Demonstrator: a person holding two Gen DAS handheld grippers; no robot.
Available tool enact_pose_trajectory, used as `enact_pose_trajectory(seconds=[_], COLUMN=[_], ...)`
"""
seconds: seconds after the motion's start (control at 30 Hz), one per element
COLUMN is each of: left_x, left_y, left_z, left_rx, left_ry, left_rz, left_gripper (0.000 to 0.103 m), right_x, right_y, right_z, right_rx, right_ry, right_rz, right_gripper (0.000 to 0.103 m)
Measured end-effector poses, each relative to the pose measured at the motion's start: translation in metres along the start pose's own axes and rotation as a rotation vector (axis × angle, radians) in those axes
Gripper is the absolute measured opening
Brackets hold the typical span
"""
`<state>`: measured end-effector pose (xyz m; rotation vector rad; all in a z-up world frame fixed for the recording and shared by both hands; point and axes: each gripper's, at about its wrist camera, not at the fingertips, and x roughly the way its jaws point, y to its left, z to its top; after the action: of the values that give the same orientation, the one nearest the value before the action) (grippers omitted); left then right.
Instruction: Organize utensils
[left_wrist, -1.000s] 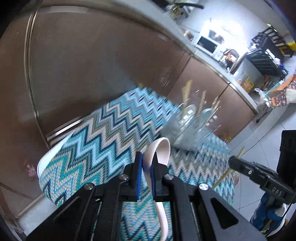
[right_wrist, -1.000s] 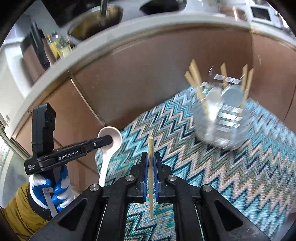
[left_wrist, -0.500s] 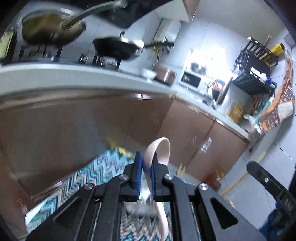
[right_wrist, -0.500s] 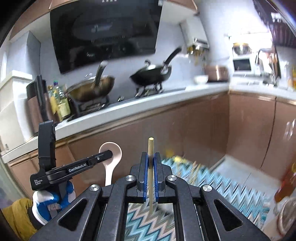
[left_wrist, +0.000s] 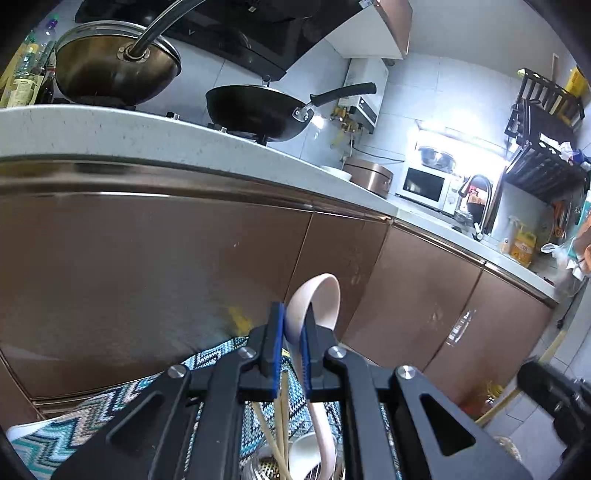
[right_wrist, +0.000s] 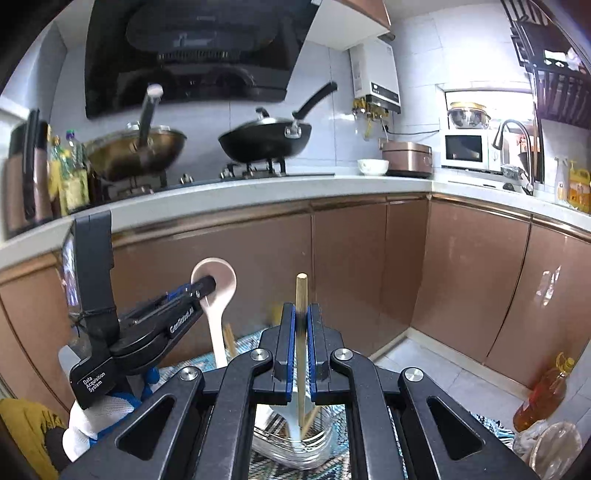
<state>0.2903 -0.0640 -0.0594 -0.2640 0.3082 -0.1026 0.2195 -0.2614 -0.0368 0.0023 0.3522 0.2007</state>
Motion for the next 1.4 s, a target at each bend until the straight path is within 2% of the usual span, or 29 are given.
enact_pose_trajectory(seconds=[0.1, 0.23, 0.3, 0.4, 0.47, 0.67, 0.87, 1.03, 1.2, 1.33, 1.4], left_x=[0.009, 0.018, 0.016, 0.012, 0.009, -0.002, -0.035, -0.073, -0.128, -0.171, -0.194], left_y=[-0.003, 0.003, 0.005, 0.006, 0.005, 0.005, 0.004, 0.003, -0.005, -0.011, -0.014], left_z=[-0.017, -0.038, -0.042, -0.043, -0.044, -0.043, -0.038, -0.028, -0.021, -0.016, -0.013], left_rx=[-0.002, -0.043, -0.043, -0.045, -0.038, -0.023, 0.008, 0.038, 0.125, 0.18, 0.216], left_ry=[-0.027, -0.013, -0.038, -0.039, -0.033, -0.009, -0.003, 0.023, 0.034, 0.009, -0.011], left_rz=[0.007, 0.001, 0.01, -0.008, -0.017, -0.018, -0.031, -0.007, 0.009, 0.029, 0.049], left_gripper=[0.008, 0.01, 0.01, 0.02, 0.022, 0.024, 0.036, 0.049, 0.054, 0.06, 0.061], right_x=[0.014, 0.025, 0.027, 0.023, 0.02, 0.008, -0.016, -0.048, -0.083, -0.11, -0.121], right_y=[0.0, -0.002, -0.003, -0.004, -0.003, -0.001, -0.001, 0.004, 0.012, 0.019, 0.021], right_z=[-0.018, -0.035, -0.04, -0.047, -0.048, -0.051, -0.048, -0.047, -0.048, -0.049, -0.05], right_rx=[-0.013, -0.008, -0.001, 0.015, 0.024, 0.036, 0.071, 0.087, 0.094, 0.097, 0.106], right_ry=[0.029, 0.062, 0.073, 0.082, 0.08, 0.092, 0.072, 0.054, 0.029, 0.001, -0.012], right_rz=[-0.017, -0.015, -0.015, -0.012, -0.012, -0.018, -0.03, -0.042, -0.075, -0.12, -0.131], right_gripper=[0.006, 0.006, 0.008, 0.023, 0.031, 0.032, 0.036, 0.04, 0.054, 0.072, 0.075])
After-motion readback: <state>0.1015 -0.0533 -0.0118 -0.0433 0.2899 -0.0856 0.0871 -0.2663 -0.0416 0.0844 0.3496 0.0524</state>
